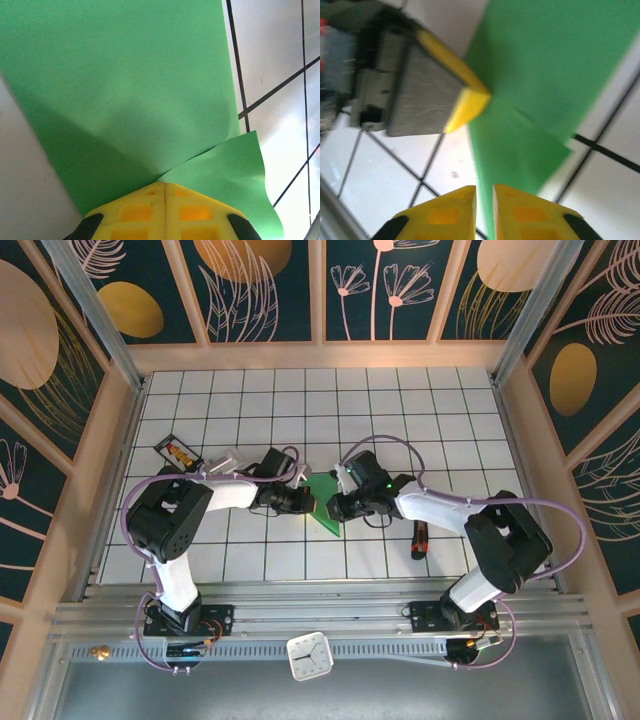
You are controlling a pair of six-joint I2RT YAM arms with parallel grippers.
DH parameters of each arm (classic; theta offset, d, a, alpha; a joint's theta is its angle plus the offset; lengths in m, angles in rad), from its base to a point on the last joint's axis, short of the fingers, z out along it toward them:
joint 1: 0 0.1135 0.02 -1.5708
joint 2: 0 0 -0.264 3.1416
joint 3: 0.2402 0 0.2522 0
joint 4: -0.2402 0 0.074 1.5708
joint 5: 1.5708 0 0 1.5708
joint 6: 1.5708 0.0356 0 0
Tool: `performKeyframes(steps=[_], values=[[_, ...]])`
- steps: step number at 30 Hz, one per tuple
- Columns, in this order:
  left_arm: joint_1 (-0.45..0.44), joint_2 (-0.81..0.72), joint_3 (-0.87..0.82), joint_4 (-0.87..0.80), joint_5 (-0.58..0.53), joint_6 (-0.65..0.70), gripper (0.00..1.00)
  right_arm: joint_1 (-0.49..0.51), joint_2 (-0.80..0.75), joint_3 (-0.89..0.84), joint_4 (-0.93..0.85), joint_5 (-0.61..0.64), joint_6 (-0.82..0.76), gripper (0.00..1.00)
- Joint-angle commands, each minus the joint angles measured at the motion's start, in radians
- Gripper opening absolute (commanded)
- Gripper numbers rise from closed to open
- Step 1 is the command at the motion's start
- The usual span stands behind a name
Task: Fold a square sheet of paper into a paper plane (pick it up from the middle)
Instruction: Third fold the triangle at the center of the table.
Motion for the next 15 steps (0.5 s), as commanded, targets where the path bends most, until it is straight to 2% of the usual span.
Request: performKeyframes(steps=[1, 15], values=[[0.007, 0.051, -0.021, -0.126, -0.124, 0.024, 0.00, 0.026, 0.046, 0.038, 0.064, -0.094, 0.045, 0.14], [0.006, 0.030, -0.027, -0.123, -0.127, 0.018, 0.00, 0.013, 0.142, 0.012, 0.096, -0.114, 0.035, 0.08]])
